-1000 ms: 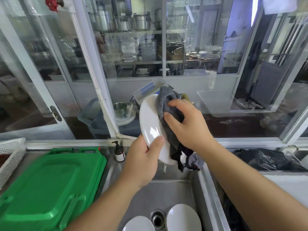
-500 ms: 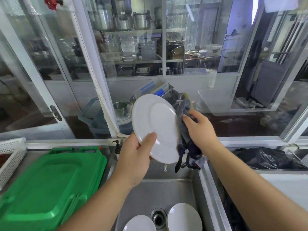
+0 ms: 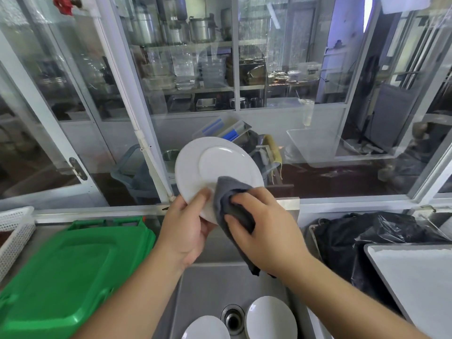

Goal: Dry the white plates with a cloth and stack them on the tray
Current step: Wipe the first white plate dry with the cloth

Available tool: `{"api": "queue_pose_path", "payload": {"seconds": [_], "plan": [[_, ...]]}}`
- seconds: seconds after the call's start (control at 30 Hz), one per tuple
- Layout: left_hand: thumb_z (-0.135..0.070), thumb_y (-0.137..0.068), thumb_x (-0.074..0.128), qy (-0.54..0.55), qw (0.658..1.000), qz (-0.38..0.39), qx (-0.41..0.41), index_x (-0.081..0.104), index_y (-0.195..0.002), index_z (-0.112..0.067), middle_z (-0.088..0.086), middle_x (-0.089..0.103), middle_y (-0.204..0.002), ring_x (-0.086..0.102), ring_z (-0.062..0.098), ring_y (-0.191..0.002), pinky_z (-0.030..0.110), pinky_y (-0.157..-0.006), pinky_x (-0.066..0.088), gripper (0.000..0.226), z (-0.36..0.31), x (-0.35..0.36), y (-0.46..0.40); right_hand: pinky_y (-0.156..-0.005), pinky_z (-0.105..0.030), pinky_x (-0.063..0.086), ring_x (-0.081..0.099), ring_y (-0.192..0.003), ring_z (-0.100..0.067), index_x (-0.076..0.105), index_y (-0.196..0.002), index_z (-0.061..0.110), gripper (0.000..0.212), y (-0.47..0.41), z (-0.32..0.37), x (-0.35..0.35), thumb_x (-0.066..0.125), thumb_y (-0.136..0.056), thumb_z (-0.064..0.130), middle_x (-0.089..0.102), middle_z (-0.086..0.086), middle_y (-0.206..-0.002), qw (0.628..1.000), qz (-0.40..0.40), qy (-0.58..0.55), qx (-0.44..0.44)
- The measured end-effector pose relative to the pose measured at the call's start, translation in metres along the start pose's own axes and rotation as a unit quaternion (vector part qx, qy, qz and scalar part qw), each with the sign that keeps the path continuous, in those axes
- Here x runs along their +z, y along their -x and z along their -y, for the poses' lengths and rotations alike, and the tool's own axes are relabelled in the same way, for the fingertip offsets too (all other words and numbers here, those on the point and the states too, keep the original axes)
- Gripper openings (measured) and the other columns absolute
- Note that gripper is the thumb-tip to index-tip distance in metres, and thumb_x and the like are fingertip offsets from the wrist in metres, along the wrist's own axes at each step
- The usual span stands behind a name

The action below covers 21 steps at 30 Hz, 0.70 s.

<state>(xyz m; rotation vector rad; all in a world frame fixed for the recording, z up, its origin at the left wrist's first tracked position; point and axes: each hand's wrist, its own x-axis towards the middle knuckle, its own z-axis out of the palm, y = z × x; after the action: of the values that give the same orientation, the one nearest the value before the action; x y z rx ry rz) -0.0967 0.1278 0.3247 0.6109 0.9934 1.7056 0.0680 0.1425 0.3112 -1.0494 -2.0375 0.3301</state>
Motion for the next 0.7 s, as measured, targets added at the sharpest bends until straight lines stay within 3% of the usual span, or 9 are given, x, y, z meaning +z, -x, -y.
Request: {"api": "queue_pose_path", "payload": {"seconds": [0.1, 0.2, 0.3, 0.4, 0.5, 0.57, 0.63, 0.7], "plan": [[-0.013, -0.094, 0.063, -0.001, 0.999, 0.038, -0.020, 0.073, -0.122, -0.006, 0.021, 0.076, -0.116, 0.076, 0.029, -0.100, 0.038, -0.075, 0.065, 0.030, 0.004, -0.001, 0.006, -0.070, -0.040, 0.058, 0.067, -0.088, -0.025, 0.068, -0.119, 0.031, 0.028, -0.025, 0.009, -0.011, 0.063, -0.095, 0.043, 0.062, 0.005, -0.114, 1.000, -0.005, 0.015, -0.022], [-0.016, -0.083, 0.067, -0.011, 0.997, 0.058, -0.050, 0.072, -0.120, -0.007, 0.018, 0.077, -0.114, 0.076, 0.027, -0.100, 0.037, -0.077, 0.065, 0.038, 0.011, -0.001, 0.015, -0.064, -0.037, 0.052, 0.065, -0.086, -0.029, 0.071, -0.116, 0.025, 0.023, -0.054, 0.008, -0.021, 0.066, -0.096, 0.036, 0.062, 0.000, -0.110, 0.997, -0.018, 0.054, -0.046], [-0.016, -0.081, 0.068, -0.028, 0.994, 0.083, -0.058, 0.068, -0.124, -0.005, 0.019, 0.076, -0.118, 0.075, 0.029, -0.108, 0.042, -0.088, 0.064, 0.044, 0.016, -0.003, 0.022, -0.066, -0.036, 0.049, 0.064, -0.087, -0.033, 0.070, -0.120, 0.023, 0.025, -0.081, -0.003, -0.030, 0.065, -0.098, 0.035, 0.060, -0.002, -0.112, 0.998, -0.021, 0.055, -0.038], [-0.016, -0.081, 0.068, -0.031, 0.994, 0.093, -0.049, 0.068, -0.122, -0.006, 0.016, 0.077, -0.117, 0.075, 0.025, -0.106, 0.036, -0.078, 0.064, 0.042, 0.013, -0.004, 0.025, -0.076, -0.039, 0.049, 0.061, -0.097, -0.032, 0.068, -0.123, 0.026, 0.027, -0.096, -0.023, -0.032, 0.062, -0.099, 0.037, 0.064, -0.004, -0.113, 0.998, -0.019, 0.050, 0.035], [-0.017, -0.080, 0.069, -0.036, 0.995, 0.083, -0.040, 0.074, -0.115, -0.011, 0.012, 0.078, -0.118, 0.075, 0.021, -0.105, 0.034, -0.080, 0.064, 0.036, 0.012, -0.007, 0.025, -0.066, -0.035, 0.042, 0.061, -0.085, -0.022, 0.068, -0.117, 0.026, 0.022, -0.093, -0.042, -0.031, 0.059, -0.101, 0.038, 0.066, 0.001, -0.093, 0.994, -0.013, 0.012, 0.112], [-0.017, -0.079, 0.070, -0.032, 0.996, 0.079, -0.030, 0.081, -0.106, -0.014, 0.010, 0.078, -0.118, 0.075, 0.019, -0.107, 0.034, -0.082, 0.064, 0.029, 0.011, -0.009, 0.023, -0.060, -0.025, 0.041, 0.059, -0.074, -0.005, 0.064, -0.106, 0.032, 0.012, -0.083, -0.054, -0.030, 0.058, -0.101, 0.041, 0.065, 0.013, -0.083, 0.986, -0.015, -0.026, 0.162], [-0.018, -0.080, 0.070, -0.031, 0.996, 0.079, -0.015, 0.083, -0.102, -0.019, 0.008, 0.078, -0.119, 0.075, 0.017, -0.107, 0.029, -0.079, 0.063, 0.025, 0.010, -0.011, 0.021, -0.061, -0.019, 0.039, 0.055, -0.075, 0.002, 0.059, -0.101, 0.037, 0.008, -0.069, -0.062, -0.028, 0.057, -0.101, 0.045, 0.062, 0.019, -0.083, 0.979, -0.005, -0.037, 0.199], [-0.019, -0.084, 0.074, -0.069, 0.994, 0.088, 0.007, 0.084, -0.101, -0.030, 0.001, 0.079, -0.118, 0.074, 0.015, -0.109, 0.027, -0.079, 0.061, 0.022, 0.007, -0.013, 0.018, -0.066, -0.026, 0.045, 0.059, -0.081, -0.003, 0.060, -0.103, 0.032, 0.014, -0.057, -0.067, -0.024, 0.056, -0.102, 0.045, 0.064, 0.015, -0.089, 0.971, 0.029, -0.043, 0.234]]}}
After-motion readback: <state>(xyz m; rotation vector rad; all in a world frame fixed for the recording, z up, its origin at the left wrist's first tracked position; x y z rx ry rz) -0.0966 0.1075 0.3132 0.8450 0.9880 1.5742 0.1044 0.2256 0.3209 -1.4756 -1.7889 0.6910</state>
